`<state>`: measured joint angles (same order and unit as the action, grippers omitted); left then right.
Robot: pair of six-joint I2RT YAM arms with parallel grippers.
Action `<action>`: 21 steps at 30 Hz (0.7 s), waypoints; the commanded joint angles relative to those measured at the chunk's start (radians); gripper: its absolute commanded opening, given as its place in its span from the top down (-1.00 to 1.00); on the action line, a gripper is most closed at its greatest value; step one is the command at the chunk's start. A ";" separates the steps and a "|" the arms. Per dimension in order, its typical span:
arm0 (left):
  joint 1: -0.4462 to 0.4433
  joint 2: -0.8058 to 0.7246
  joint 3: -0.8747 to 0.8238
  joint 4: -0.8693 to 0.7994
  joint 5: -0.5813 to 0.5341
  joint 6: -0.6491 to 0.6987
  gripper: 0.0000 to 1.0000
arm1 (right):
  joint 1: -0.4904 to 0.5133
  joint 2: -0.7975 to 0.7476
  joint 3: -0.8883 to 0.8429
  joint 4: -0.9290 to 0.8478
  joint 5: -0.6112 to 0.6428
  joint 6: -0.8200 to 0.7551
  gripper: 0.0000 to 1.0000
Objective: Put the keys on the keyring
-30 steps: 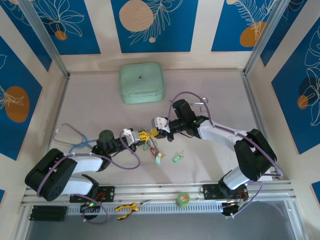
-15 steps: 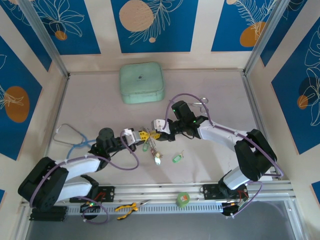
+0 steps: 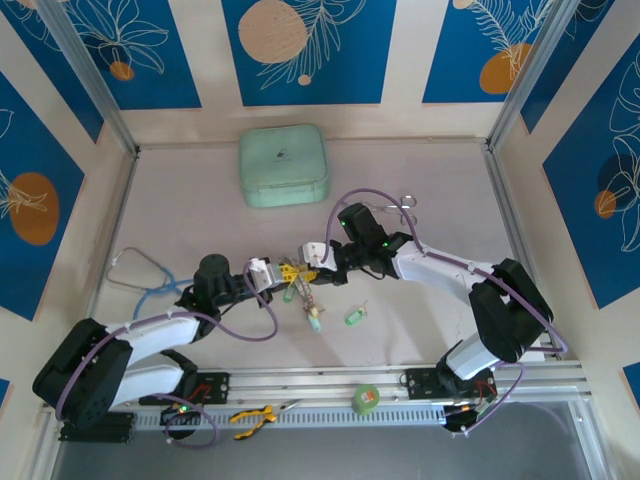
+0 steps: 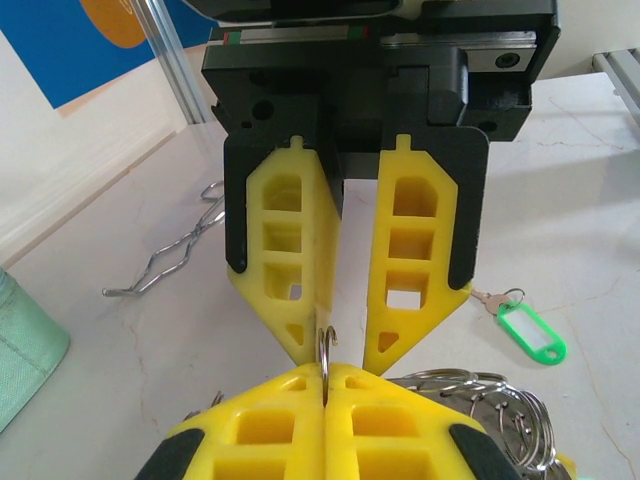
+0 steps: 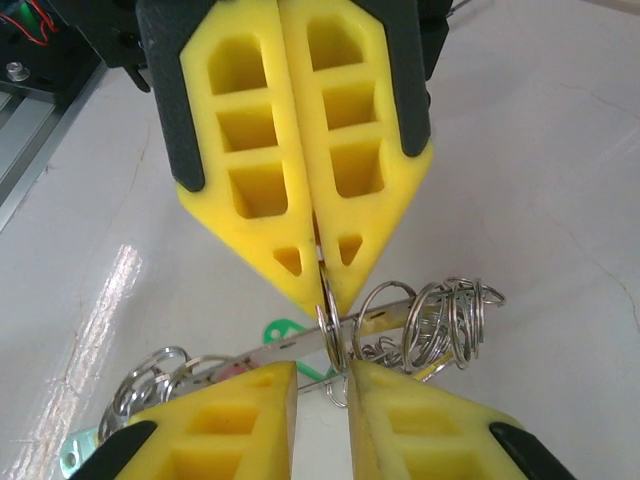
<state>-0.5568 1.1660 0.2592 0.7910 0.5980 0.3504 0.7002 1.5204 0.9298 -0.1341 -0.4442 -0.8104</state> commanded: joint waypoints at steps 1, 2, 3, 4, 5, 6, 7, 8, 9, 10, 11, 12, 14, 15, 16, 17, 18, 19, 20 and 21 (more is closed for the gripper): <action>-0.006 -0.007 0.026 0.002 0.016 0.025 1.00 | 0.010 -0.011 0.030 0.017 -0.017 0.003 0.58; -0.005 -0.008 0.026 0.001 0.015 0.025 1.00 | 0.011 -0.009 0.030 0.016 -0.010 0.003 0.57; -0.006 -0.008 0.025 0.003 0.012 0.024 1.00 | 0.012 -0.009 0.031 0.017 -0.002 0.001 0.55; -0.006 -0.009 0.024 0.003 0.011 0.025 1.00 | 0.010 -0.014 0.028 0.016 0.016 0.002 0.53; -0.006 -0.011 0.023 0.003 0.010 0.024 1.00 | 0.008 -0.022 0.021 0.020 0.033 0.004 0.53; -0.005 -0.012 0.025 0.002 0.007 0.024 1.00 | 0.002 -0.034 0.011 0.023 0.042 0.013 0.53; -0.005 -0.014 0.025 0.002 0.006 0.023 1.00 | -0.007 -0.053 -0.004 0.030 0.053 0.031 0.53; -0.006 -0.015 0.023 0.001 0.003 0.023 1.00 | -0.016 -0.078 -0.024 0.043 0.067 0.059 0.52; -0.006 -0.016 0.022 0.001 0.001 0.025 1.00 | -0.023 -0.103 -0.048 0.063 0.086 0.097 0.50; -0.006 -0.018 0.022 0.000 0.000 0.023 1.00 | -0.029 -0.138 -0.078 0.090 0.125 0.147 0.47; -0.006 -0.021 0.020 -0.001 -0.003 0.023 1.00 | -0.034 -0.174 -0.112 0.125 0.193 0.213 0.46; -0.005 -0.021 0.020 -0.001 -0.006 0.023 1.00 | -0.034 -0.202 -0.138 0.157 0.276 0.302 0.43; -0.006 -0.026 0.018 -0.002 -0.013 0.023 1.00 | -0.030 -0.253 -0.160 0.135 0.466 0.552 0.32; -0.006 -0.026 0.018 -0.002 -0.015 0.025 1.00 | -0.025 -0.268 -0.149 0.075 0.530 0.687 0.30; -0.006 -0.028 0.018 -0.005 -0.020 0.025 1.00 | -0.020 -0.279 -0.128 -0.025 0.568 0.801 0.28; -0.007 -0.028 0.018 -0.010 -0.023 0.027 1.00 | -0.010 -0.282 -0.098 -0.149 0.624 0.892 0.26; -0.007 -0.026 0.018 -0.011 -0.025 0.029 1.00 | 0.001 -0.278 -0.077 -0.242 0.698 0.974 0.25; -0.007 -0.025 0.018 -0.012 -0.025 0.030 1.00 | 0.007 -0.269 -0.056 -0.330 0.766 1.078 0.26; -0.007 -0.022 0.018 -0.009 -0.022 0.030 1.00 | 0.003 -0.250 -0.024 -0.458 0.820 1.236 0.29; -0.006 -0.020 0.018 -0.004 -0.022 0.029 1.00 | -0.005 -0.238 -0.003 -0.537 0.820 1.330 0.33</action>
<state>-0.5571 1.1545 0.2592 0.7795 0.5751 0.3511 0.6941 1.2598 0.8700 -0.3401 0.1669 0.0772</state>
